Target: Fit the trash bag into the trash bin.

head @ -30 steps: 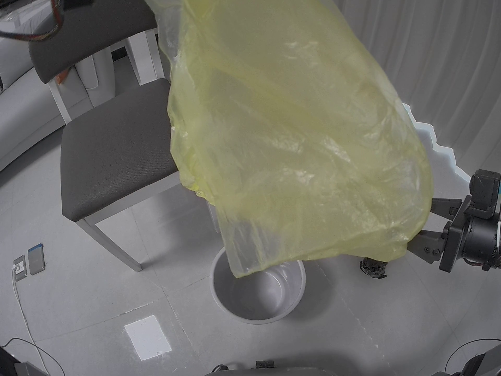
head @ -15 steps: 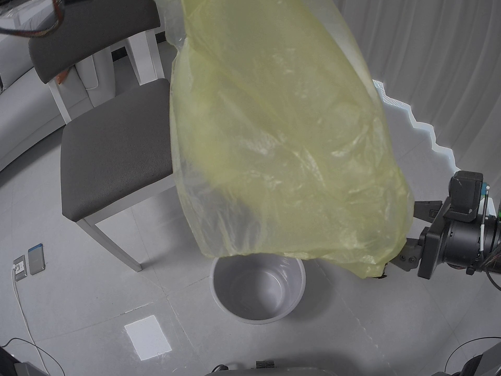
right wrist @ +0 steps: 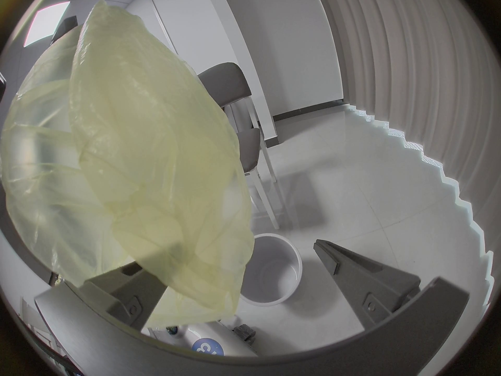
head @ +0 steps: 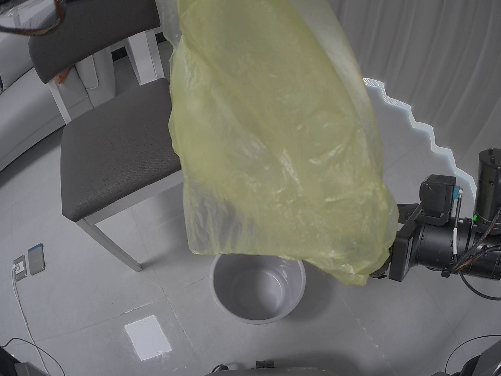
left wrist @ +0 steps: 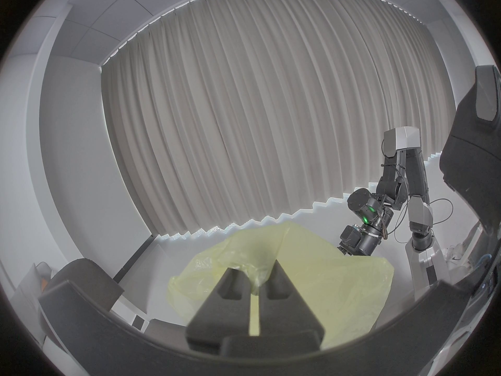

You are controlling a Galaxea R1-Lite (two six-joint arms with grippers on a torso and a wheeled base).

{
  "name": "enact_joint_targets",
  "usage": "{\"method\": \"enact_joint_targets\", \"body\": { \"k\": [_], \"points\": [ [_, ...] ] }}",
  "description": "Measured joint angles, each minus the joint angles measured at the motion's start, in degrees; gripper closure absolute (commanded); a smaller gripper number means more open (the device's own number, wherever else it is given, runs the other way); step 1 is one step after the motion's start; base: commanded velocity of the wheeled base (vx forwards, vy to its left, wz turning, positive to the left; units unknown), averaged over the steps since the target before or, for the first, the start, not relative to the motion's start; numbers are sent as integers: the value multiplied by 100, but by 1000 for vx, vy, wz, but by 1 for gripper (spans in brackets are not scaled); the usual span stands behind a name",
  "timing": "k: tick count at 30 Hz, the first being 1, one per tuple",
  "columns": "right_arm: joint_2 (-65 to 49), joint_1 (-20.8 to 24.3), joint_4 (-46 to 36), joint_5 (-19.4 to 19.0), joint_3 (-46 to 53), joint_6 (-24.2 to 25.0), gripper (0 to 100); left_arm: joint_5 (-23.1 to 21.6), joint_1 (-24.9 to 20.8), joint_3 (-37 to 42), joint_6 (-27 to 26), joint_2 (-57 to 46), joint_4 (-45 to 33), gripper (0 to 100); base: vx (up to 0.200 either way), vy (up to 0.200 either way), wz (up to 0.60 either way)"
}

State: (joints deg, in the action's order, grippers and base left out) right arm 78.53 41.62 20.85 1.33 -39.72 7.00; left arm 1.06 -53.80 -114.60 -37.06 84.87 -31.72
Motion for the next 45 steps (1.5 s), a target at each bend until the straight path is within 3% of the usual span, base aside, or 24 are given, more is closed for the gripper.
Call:
{"method": "enact_joint_targets", "body": {
  "k": [17,19,27,36,45],
  "points": [
    [168,-72,69,233,-13,2,100,-245,110,0,126,297,-41,100,0,0,0],
    [173,-138,68,233,-13,2,100,-243,199,0,400,341,-40,100,0,0,0],
    [219,-510,28,294,0,2,100,-96,683,190,2327,488,173,100,0,0,0],
    [506,-783,-224,452,-18,-16,100,28,1137,2004,3339,302,1207,100,0,0,0],
    [1028,-933,-660,524,-149,-54,100,-35,1502,4581,4018,10,3339,100,0,0,0]
  ]
}}
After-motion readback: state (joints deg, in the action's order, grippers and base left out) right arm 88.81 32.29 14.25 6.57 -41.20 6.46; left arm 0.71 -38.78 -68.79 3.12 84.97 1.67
